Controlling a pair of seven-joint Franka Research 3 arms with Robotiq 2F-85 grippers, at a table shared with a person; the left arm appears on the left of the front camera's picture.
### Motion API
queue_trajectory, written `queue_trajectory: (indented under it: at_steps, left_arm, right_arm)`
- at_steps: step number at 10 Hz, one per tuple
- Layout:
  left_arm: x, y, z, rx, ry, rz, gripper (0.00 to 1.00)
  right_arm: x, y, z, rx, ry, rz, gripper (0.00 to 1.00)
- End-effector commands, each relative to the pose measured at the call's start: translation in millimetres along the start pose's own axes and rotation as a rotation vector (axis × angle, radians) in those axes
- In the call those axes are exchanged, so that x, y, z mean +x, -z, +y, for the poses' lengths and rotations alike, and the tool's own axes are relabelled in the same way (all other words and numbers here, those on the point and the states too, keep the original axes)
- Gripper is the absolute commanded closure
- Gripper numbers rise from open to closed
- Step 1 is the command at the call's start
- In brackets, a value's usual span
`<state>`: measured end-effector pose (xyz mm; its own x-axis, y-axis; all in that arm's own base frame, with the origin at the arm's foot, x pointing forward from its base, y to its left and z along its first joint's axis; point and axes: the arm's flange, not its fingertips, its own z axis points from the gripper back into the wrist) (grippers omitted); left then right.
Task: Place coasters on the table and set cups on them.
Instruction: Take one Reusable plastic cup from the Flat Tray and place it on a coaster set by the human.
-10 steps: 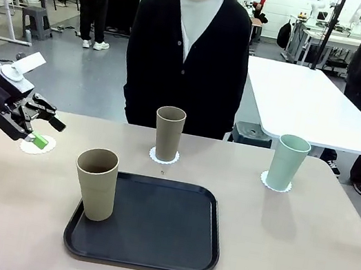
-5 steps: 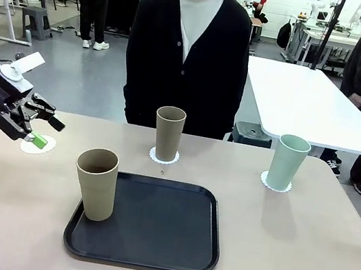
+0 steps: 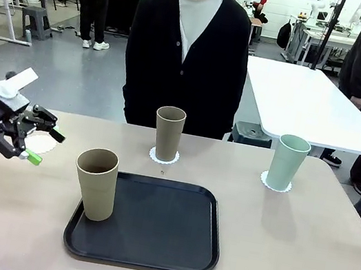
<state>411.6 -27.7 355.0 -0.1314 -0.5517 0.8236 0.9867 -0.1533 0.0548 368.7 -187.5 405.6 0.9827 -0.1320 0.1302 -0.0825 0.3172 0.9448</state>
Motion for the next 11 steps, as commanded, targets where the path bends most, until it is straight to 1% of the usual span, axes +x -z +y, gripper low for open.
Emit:
queue_trajectory:
  at_steps: [1, 2, 3, 5, 7, 9, 11]
  left_arm:
    - [-18, 15, -6, 0.021, 0.015, -0.172, 0.00]
    - [-22, 27, -11, 0.037, -0.003, -0.239, 0.00]
    - [-28, 36, -13, 0.036, -0.032, -0.258, 0.00]
    - [-37, 42, -15, 0.064, -0.006, -0.288, 0.00]
    - [-48, 49, -15, 0.029, -0.037, -0.296, 0.00]
    - [-54, 59, -10, 0.029, -0.040, -0.312, 0.00]
    - [-58, 72, -1, 0.005, -0.051, -0.345, 0.00]
  right_arm:
    - [-1, 0, 1, -0.006, -0.002, 0.007, 0.00]
    - [-1, 0, 1, -0.006, -0.002, 0.007, 0.00]
    - [-1, 0, 1, -0.006, -0.002, 0.007, 0.00]
    - [-1, 0, 1, -0.006, -0.002, 0.007, 0.00]
    - [-1, 0, 1, -0.006, -0.002, 0.007, 0.00]
    - [-1, 0, 1, -0.006, -0.002, 0.007, 0.00]
    - [-1, 0, 1, -0.006, -0.002, 0.007, 0.00]
